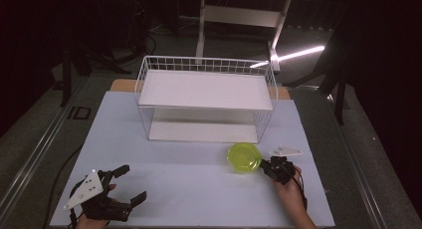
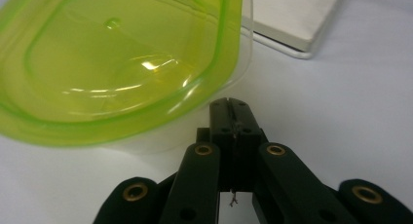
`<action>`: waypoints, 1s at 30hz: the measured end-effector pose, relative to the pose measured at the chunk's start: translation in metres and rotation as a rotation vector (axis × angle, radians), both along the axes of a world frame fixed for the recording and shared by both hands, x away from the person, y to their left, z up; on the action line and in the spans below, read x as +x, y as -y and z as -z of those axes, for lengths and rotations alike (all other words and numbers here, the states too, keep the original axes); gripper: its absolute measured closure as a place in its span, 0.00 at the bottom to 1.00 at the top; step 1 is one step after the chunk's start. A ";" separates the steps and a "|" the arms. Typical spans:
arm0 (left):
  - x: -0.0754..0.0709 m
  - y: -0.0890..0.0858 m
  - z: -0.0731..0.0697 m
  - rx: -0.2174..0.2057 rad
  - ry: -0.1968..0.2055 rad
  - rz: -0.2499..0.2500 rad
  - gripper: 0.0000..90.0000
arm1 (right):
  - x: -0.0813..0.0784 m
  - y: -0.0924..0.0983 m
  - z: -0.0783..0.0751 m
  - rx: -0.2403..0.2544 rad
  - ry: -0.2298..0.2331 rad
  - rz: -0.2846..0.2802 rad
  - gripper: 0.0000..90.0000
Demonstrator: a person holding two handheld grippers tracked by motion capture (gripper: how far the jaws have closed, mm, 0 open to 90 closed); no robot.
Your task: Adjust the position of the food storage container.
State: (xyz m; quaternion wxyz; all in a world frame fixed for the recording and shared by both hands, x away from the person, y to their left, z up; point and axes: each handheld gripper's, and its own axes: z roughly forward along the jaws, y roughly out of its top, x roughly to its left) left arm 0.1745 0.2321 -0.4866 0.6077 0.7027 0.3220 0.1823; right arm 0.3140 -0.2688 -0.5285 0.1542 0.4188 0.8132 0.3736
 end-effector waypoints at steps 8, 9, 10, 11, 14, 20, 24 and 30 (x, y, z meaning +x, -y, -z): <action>0.000 0.000 0.000 0.006 0.003 0.003 0.02 | -0.007 -0.013 0.001 0.022 -0.010 -0.050 1.00; 0.000 0.000 0.000 0.006 0.003 0.003 0.02 | -0.008 -0.016 0.001 0.039 -0.016 -0.048 1.00; 0.000 0.000 0.000 0.006 0.002 0.003 0.02 | -0.009 -0.022 0.000 0.067 -0.029 -0.059 1.00; 0.000 0.000 0.000 0.004 0.001 0.003 0.02 | -0.009 -0.025 0.000 0.067 -0.031 -0.068 1.00; 0.000 0.001 0.000 0.006 0.002 0.004 0.02 | -0.008 -0.034 -0.001 0.041 -0.025 -0.089 1.00; -0.001 0.001 -0.001 0.006 0.003 0.005 0.02 | -0.005 -0.034 -0.004 0.033 -0.026 -0.058 1.00; -0.002 0.001 -0.001 0.008 0.003 0.007 0.02 | -0.008 -0.029 -0.005 0.053 -0.028 -0.031 1.00; -0.001 0.002 -0.001 0.012 0.002 0.009 0.02 | -0.009 -0.034 -0.003 0.043 -0.039 -0.034 1.00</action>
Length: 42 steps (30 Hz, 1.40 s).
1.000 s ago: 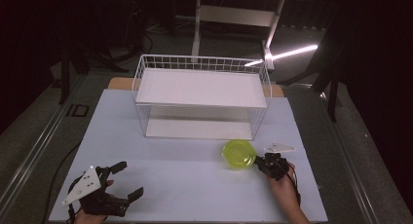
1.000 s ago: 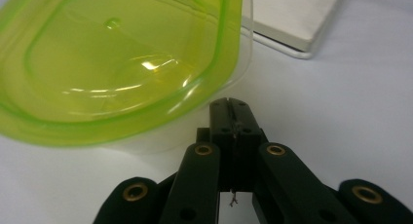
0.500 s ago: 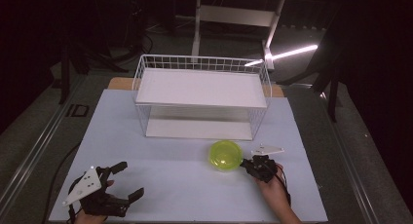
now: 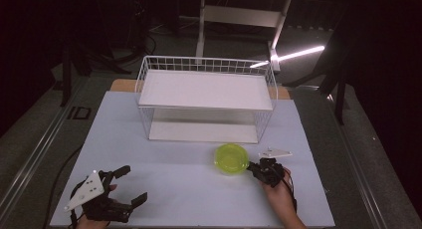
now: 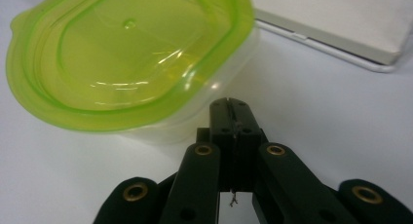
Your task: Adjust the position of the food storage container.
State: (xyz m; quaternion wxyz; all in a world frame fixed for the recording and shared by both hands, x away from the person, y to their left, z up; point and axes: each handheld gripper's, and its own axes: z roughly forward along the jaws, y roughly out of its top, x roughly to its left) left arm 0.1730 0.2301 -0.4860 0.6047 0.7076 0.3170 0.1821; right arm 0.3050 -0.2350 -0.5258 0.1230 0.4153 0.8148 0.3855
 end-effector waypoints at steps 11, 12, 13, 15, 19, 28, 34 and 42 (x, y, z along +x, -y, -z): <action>0.000 0.000 0.000 0.002 0.000 0.003 0.02 | 0.006 -0.026 0.005 0.002 -0.021 -0.039 1.00; 0.000 0.000 0.000 0.001 0.000 0.003 0.02 | 0.006 -0.029 0.005 0.003 -0.021 -0.041 1.00; 0.000 0.000 0.000 0.000 0.000 0.003 0.02 | 0.007 -0.032 0.005 0.001 -0.024 -0.049 1.00; 0.000 0.000 0.000 0.002 0.000 0.003 0.02 | 0.009 -0.039 0.006 0.006 -0.023 -0.060 1.00; 0.000 0.000 0.000 -0.001 -0.002 0.002 0.02 | 0.011 -0.053 0.008 0.000 -0.026 -0.084 1.00; -0.001 0.001 0.000 -0.002 -0.003 0.008 0.02 | 0.014 -0.079 0.008 -0.001 -0.007 -0.123 1.00; -0.001 0.001 0.000 -0.002 -0.001 0.010 0.02 | 0.019 -0.090 0.009 -0.001 -0.001 -0.134 1.00; -0.002 0.001 0.000 0.000 -0.003 0.012 0.02 | 0.016 -0.088 0.003 -0.006 0.027 -0.127 1.00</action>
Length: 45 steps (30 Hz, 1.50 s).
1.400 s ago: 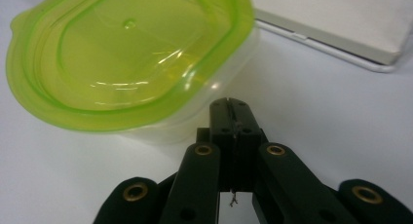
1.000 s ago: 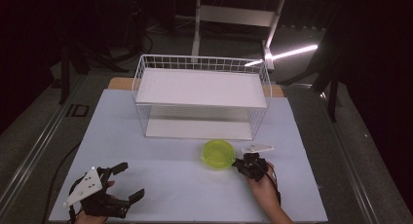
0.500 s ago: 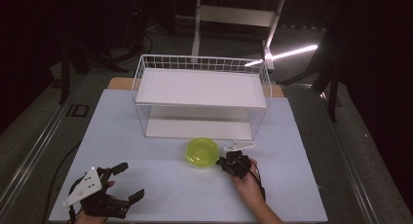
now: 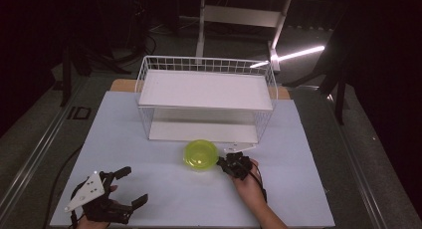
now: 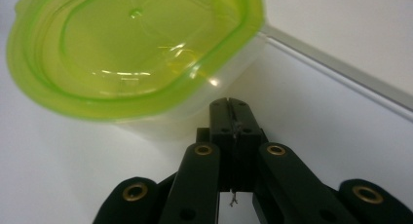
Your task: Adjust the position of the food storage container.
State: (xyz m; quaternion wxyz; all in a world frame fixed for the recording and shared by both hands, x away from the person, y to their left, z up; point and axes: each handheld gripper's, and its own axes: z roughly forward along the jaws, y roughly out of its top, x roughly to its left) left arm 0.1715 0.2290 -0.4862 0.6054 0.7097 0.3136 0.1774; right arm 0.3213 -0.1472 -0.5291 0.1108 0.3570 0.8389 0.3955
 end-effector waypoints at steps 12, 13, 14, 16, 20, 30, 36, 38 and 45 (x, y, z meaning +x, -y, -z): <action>0.004 0.007 0.005 0.011 -0.026 0.010 0.02 | -0.027 0.035 -0.027 0.051 0.068 0.010 0.70; 0.005 0.008 0.006 0.016 -0.028 0.013 0.02 | -0.028 0.037 -0.029 0.047 0.070 0.019 0.66; 0.006 0.009 0.006 0.018 -0.031 0.014 0.02 | -0.030 0.038 -0.030 0.047 0.077 0.028 0.62; 0.008 0.011 0.006 0.021 -0.038 0.013 0.02 | -0.033 0.039 -0.033 0.033 0.102 0.060 0.46; 0.014 0.014 0.005 0.036 -0.055 0.008 0.02 | -0.038 0.040 -0.037 0.049 0.092 0.036 0.23; 0.047 0.025 -0.005 0.037 -0.105 0.006 0.02 | -0.037 0.033 -0.044 0.085 0.081 0.026 0.16; 0.072 0.040 -0.009 0.013 -0.199 0.026 0.02 | -0.030 0.023 -0.049 0.080 0.097 0.033 0.17; 0.079 0.047 -0.010 0.032 -0.210 0.037 0.02 | -0.027 0.019 -0.050 0.090 0.086 0.046 0.17; 0.103 0.063 -0.013 0.062 -0.264 0.080 0.02 | -0.015 0.010 -0.044 0.141 0.053 0.080 0.15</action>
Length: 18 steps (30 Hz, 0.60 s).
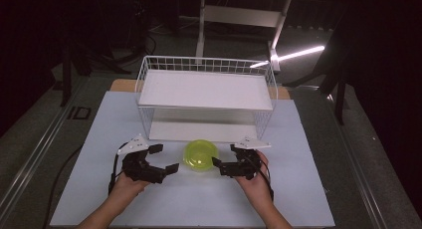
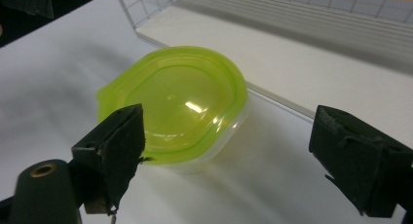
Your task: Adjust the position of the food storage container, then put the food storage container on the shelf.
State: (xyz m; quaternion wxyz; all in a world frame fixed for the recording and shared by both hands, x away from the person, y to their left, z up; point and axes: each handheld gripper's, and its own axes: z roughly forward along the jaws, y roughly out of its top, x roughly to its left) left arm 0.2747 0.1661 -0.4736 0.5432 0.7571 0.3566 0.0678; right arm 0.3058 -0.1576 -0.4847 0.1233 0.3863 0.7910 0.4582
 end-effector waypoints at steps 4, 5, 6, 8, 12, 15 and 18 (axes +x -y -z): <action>0.010 0.012 0.004 0.030 -0.024 -0.007 0.02 | 0.003 -0.005 0.001 0.009 -0.009 0.018 0.16; 0.013 0.014 0.006 0.027 -0.038 -0.007 0.02 | 0.004 -0.006 0.002 -0.003 -0.011 0.028 0.16; 0.017 0.016 0.008 0.022 -0.050 -0.015 0.02 | 0.005 -0.007 0.002 -0.006 -0.014 0.037 0.16; 0.023 0.021 0.011 0.023 -0.069 -0.030 0.02 | 0.008 -0.008 0.002 0.011 -0.024 0.054 0.21; 0.034 0.027 0.018 0.021 -0.109 -0.063 0.07 | 0.014 -0.009 0.002 0.022 -0.029 0.074 0.26; 0.039 0.030 0.021 0.030 -0.133 -0.077 0.08 | 0.016 -0.011 0.003 0.013 -0.032 0.075 0.27; 0.041 0.031 0.021 0.028 -0.147 -0.099 0.17 | 0.018 -0.012 0.002 0.021 -0.040 0.081 0.32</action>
